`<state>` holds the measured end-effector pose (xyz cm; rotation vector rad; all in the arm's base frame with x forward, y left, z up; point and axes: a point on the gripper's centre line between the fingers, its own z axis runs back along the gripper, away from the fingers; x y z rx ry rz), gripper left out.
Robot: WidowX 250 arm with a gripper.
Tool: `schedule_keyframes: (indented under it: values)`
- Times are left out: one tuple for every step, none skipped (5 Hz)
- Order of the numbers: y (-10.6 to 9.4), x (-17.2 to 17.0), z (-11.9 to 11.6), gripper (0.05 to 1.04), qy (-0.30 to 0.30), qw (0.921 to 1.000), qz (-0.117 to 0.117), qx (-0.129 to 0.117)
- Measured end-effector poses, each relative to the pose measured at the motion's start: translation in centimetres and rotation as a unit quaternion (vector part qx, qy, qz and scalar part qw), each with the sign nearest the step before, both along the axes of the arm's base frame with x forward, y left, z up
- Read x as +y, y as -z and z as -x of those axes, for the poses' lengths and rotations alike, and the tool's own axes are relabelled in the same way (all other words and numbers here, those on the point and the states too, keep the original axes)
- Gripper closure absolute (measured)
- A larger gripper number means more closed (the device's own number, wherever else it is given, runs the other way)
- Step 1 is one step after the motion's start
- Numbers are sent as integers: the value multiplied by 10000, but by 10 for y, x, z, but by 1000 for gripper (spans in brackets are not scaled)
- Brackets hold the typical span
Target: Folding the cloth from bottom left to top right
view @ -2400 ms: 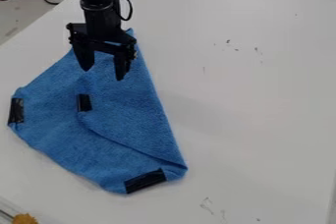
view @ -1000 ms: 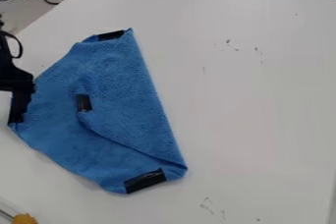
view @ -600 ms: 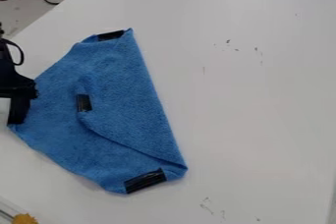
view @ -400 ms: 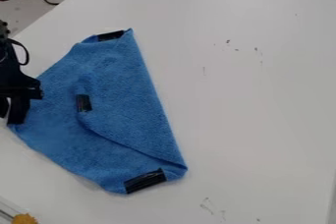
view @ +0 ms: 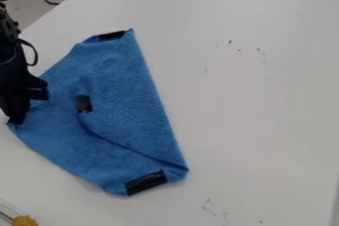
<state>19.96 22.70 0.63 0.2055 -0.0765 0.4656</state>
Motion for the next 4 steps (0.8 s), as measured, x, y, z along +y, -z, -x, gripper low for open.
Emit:
schedule_keyframes:
  values:
    - [-17,-4,4,1009,-155,9992,-193,328]
    - [-47,-17,-11,1016,-116,9973,-514,517]
    - [-60,-50,-34,1016,79,9972,-597,435]
    - [-65,-75,-60,1016,378,9976,-528,222]
